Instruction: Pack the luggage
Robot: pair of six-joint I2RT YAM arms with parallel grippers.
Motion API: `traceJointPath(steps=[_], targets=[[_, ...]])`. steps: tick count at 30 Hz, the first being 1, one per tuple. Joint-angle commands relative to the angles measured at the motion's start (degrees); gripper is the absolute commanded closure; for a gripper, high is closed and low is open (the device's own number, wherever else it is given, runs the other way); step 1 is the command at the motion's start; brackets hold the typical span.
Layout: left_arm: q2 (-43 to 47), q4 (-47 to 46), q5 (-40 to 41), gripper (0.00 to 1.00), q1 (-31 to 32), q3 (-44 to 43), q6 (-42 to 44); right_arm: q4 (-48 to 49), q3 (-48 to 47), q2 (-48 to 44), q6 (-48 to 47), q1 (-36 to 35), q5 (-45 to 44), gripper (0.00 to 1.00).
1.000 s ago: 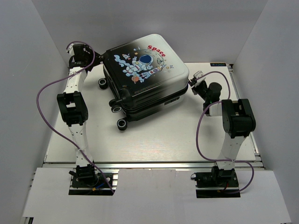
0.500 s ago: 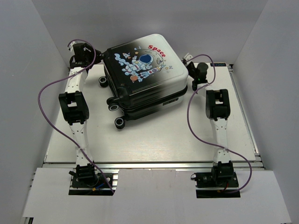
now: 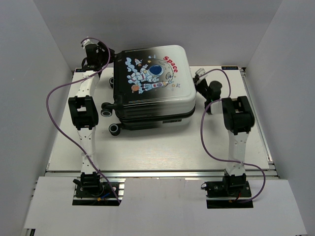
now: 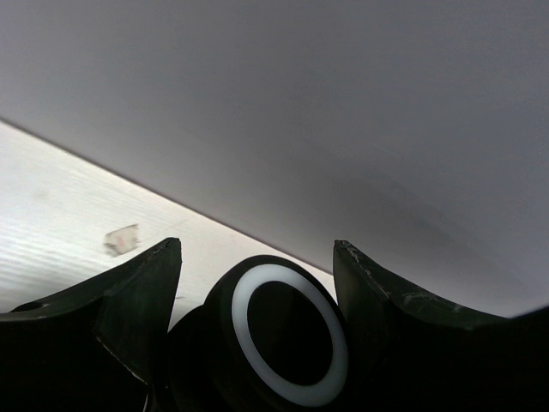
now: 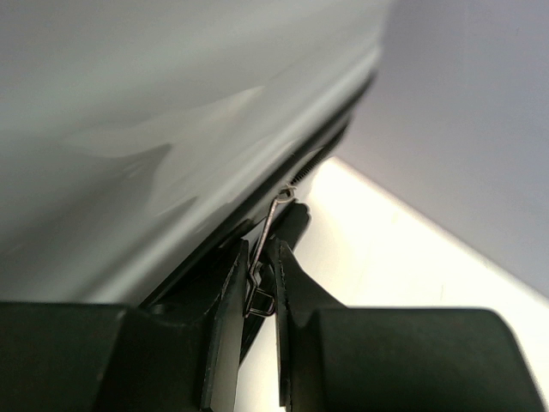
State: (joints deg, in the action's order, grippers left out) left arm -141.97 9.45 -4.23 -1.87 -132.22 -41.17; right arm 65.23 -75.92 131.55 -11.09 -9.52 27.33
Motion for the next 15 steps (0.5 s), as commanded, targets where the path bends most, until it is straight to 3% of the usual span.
traceJointPath(steps=[1, 3, 6, 9, 13, 15], targets=[[-4.71, 9.53, -9.56, 1.00, 8.72, 1.71, 9.79, 23.07, 18.22, -14.27, -3.25, -9.64, 11.78, 1.00], [-4.98, 8.31, -12.28, 1.00, 10.91, 1.18, 10.58, 29.06, 30.75, -22.27, -1.22, -11.56, 10.46, 1.00], [-5.59, 5.59, -16.41, 1.00, 14.33, 1.09, 12.33, 29.08, 40.91, -33.00, 1.95, -15.51, 6.08, 1.00], [-5.95, 3.21, -17.57, 1.00, 17.24, 1.09, 13.22, 24.08, 50.41, -40.22, 2.39, -19.21, -10.23, 1.00], [-5.95, 2.50, -17.57, 1.00, 18.30, 1.97, 14.09, 24.77, 50.35, -42.16, 1.96, -19.13, -45.24, 1.00], [-5.77, 1.89, -17.48, 1.00, 18.30, 2.67, 14.62, 22.67, 47.55, -40.77, -2.16, -19.05, -56.89, 1.00]])
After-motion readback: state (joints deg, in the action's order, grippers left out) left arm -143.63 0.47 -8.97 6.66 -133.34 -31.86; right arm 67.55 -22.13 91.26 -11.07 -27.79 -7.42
